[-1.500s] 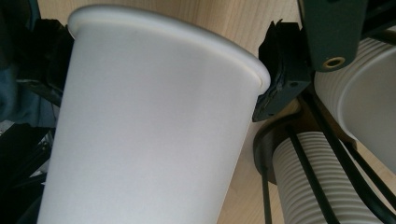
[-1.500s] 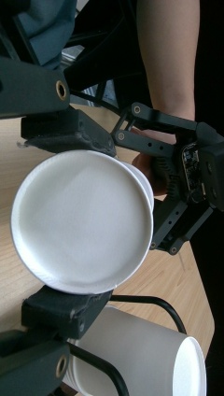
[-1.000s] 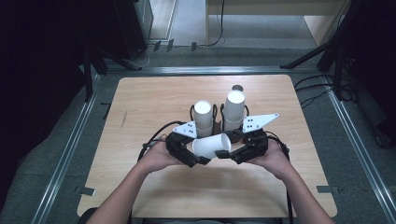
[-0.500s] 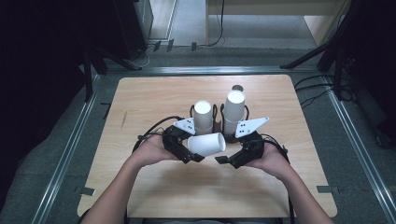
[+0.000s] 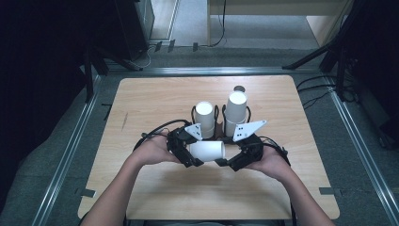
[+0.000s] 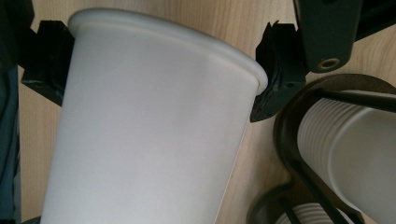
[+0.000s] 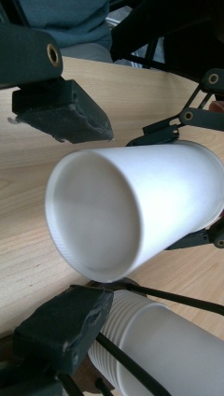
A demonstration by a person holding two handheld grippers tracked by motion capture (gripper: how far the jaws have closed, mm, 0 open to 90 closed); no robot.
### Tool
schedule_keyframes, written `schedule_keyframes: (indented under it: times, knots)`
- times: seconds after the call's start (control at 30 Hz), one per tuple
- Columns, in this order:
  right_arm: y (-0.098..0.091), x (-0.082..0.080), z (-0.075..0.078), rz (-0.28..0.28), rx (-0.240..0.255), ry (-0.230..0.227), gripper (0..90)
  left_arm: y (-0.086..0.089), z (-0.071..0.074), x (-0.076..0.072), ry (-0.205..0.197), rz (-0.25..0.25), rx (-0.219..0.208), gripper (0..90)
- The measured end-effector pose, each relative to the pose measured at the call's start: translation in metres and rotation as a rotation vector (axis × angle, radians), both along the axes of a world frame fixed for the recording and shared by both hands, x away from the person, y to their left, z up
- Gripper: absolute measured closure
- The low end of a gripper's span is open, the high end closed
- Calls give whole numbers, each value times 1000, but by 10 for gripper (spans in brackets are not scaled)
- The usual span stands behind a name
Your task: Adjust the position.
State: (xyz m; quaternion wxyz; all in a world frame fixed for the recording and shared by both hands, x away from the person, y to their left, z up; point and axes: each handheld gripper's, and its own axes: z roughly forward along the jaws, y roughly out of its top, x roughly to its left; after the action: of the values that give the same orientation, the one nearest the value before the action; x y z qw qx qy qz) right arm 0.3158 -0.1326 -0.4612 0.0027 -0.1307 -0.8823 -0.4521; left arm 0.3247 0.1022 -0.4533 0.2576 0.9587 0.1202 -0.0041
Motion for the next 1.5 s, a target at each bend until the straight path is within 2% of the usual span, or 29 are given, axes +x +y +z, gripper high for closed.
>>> schedule_keyframes:
  times: [0.17, 0.37, 0.57, 0.83, 1.0, 1.13, 1.27, 1.4, 1.5]
  knots:
    - [5, -1, -4, 3, -17, -1, 205, -5, -4, 1, 3, 0, 54, 217]
    - [14, -3, -10, 13, -49, -2, 224, -12, -5, -2, 11, -8, 92, 216]
    - [18, -5, -12, 40, -68, -5, 293, -16, -5, -4, 14, -26, 99, 215]
    - [19, -7, -12, 59, -74, 0, 310, -15, -6, -4, 29, -39, 101, 214]
    - [20, -8, -10, 84, -76, -19, 335, -13, -6, -6, 33, -52, 99, 214]
    - [20, -9, -8, 82, -74, -26, 335, -12, -4, -6, 37, -35, 69, 187]
    - [17, -8, -6, 78, -66, -38, 335, -10, 0, -4, 23, -5, 19, 75]
    - [11, -6, -2, 65, -38, -40, 334, -4, 3, -2, 34, 19, -38, 63]
    - [6, -5, 1, 48, -9, -37, 333, 0, 4, -2, 18, 43, -84, 64]
